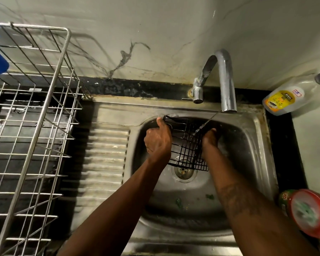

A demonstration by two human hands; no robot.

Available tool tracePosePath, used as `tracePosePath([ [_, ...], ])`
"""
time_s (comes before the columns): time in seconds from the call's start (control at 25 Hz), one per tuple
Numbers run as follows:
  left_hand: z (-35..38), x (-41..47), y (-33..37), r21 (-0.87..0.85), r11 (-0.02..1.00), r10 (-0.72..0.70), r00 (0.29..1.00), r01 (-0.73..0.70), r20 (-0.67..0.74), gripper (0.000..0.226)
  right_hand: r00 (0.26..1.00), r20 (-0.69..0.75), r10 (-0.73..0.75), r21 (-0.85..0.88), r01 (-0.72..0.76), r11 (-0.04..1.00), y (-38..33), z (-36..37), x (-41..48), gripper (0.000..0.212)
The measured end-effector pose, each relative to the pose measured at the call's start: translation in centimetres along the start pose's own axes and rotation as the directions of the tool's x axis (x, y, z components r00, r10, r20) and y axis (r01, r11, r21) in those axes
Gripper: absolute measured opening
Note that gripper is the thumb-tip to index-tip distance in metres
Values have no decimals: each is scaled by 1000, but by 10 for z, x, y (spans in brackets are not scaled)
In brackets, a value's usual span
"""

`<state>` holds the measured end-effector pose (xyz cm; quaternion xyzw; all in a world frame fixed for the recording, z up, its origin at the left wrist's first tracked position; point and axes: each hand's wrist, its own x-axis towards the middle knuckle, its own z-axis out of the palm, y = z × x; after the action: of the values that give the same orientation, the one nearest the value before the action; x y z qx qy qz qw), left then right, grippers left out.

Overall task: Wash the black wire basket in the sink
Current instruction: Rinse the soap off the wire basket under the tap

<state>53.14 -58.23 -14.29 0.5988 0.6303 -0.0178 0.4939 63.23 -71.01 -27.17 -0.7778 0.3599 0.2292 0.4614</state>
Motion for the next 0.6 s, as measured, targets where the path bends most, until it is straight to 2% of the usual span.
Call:
tracePosePath([
  [0.04, 1, -1, 1, 9, 1000, 30, 999, -30, -13, 68, 998, 62, 0, 2, 0, 1000, -2, -6, 6, 78],
  [0.08, 2, -1, 1, 22, 998, 58, 998, -57, -22, 65, 998, 67, 2, -48, 1, 999, -6, -7, 2, 78],
  [0.16, 0, -4, 2, 25, 996, 84, 996, -83, -36, 63, 999, -38, 13, -136, -18, 991, -14, -2, -32, 93],
  [0.2, 0, -3, 2, 34, 996, 89, 995, -88, -37, 66, 997, -61, -46, -176, 34, 984, -18, 4, -54, 97],
  [0.24, 0, -3, 2, 52, 994, 94, 995, -92, -41, 70, 982, -25, -186, -206, 177, 962, -19, 11, -81, 95],
  [0.28, -1, -2, 1, 72, 993, 99, 994, -96, -42, 74, 917, 55, -395, -208, 397, 894, -19, 13, -108, 85],
  [0.32, -3, 1, 2, 79, 990, 118, 992, -114, -43, 76, 802, 148, -579, -201, 598, 776, -20, 11, -128, 73],
  [0.36, -5, 2, 3, 80, 987, 145, 989, -142, -40, 76, 680, 226, -697, -189, 733, 654, -19, 9, -136, 66],
  [0.4, -8, 3, 4, 83, 982, 172, 985, -169, -26, 75, 607, 303, -734, -154, 792, 591, -25, 0, -142, 62],
  [0.44, -10, 3, 6, 90, 978, 192, 981, -190, -15, 73, 583, 385, -716, -123, 801, 586, -32, -10, -144, 59],
  [0.52, -12, 3, 6, 111, 965, 240, 971, -239, 10, 70, 583, 558, -591, -149, 770, 620, -47, -30, -140, 54],
  [0.6, -11, 5, 6, 113, 933, 341, 939, -343, 32, 64, 581, 629, -517, -257, 783, 567, -62, -45, -128, 51],
])
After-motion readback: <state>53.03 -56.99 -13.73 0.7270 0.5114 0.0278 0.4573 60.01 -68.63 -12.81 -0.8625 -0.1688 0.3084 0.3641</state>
